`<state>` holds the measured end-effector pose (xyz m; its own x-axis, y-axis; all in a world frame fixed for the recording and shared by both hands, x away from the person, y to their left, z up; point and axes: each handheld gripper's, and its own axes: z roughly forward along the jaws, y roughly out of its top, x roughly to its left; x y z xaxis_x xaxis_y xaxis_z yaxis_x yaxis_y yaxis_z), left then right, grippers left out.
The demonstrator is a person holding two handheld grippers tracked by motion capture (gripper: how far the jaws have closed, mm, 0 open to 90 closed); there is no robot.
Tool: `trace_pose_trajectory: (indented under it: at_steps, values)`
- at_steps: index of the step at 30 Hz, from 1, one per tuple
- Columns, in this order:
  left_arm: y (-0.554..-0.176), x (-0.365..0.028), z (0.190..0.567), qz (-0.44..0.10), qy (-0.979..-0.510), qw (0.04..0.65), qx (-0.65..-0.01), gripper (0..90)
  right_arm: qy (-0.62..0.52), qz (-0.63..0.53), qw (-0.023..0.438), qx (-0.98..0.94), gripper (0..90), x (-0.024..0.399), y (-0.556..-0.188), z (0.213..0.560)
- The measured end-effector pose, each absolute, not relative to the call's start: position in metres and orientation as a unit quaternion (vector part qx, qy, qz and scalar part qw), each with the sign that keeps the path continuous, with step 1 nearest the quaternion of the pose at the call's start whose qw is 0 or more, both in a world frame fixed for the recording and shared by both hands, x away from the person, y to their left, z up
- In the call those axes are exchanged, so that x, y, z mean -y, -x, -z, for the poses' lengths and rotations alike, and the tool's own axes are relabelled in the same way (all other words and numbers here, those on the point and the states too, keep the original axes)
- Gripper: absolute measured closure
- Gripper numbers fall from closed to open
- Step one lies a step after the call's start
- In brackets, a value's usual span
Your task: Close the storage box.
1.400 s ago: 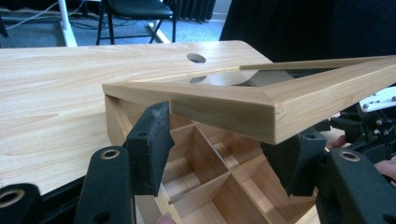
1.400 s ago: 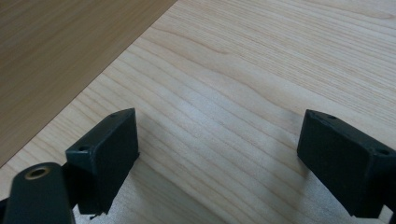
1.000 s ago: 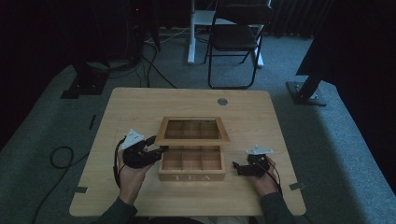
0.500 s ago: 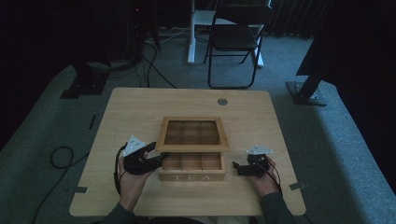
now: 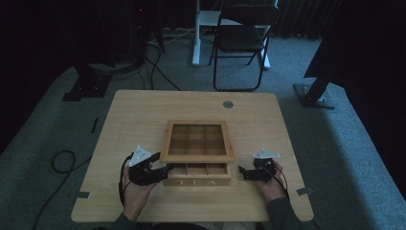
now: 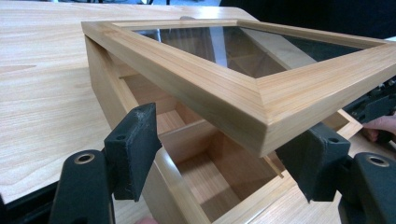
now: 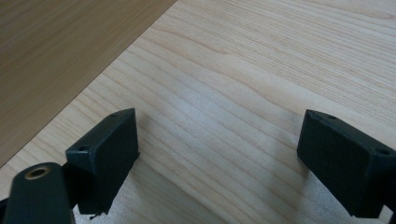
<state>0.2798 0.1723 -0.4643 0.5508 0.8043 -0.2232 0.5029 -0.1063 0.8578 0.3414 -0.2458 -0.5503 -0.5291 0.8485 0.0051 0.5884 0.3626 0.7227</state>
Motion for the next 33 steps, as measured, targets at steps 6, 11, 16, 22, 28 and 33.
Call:
trace_pose_trajectory:
  at_steps: [6, 11, 16, 22, 28, 33]
  values:
    - [-0.275, -0.17, 0.469, -0.159, -0.734, 0.485, -0.449, 31.4, -0.447, -0.345, 0.189, -0.804, 12.1, 0.246, -0.341, 0.55]
    - [-0.272, -0.169, 0.476, -0.157, -0.739, 0.478, -0.448, 31.3, -0.447, -0.345, 0.189, -0.804, 12.2, 0.246, -0.341, 0.55]
    - [-0.27, -0.169, 0.482, -0.155, -0.742, 0.473, -0.449, 31.2, -0.447, -0.345, 0.188, -0.803, 12.1, 0.246, -0.341, 0.55]
    - [-0.268, -0.168, 0.486, -0.154, -0.745, 0.468, -0.451, 31.0, -0.447, -0.345, 0.189, -0.803, 12.1, 0.246, -0.341, 0.55]
    - [-0.267, -0.168, 0.49, -0.152, -0.745, 0.465, -0.453, 30.7, -0.447, -0.345, 0.189, -0.804, 12.1, 0.246, -0.341, 0.55]
    - [-0.265, -0.168, 0.492, -0.15, -0.746, 0.463, -0.454, 30.7, -0.447, -0.345, 0.189, -0.804, 12.1, 0.246, -0.341, 0.55]
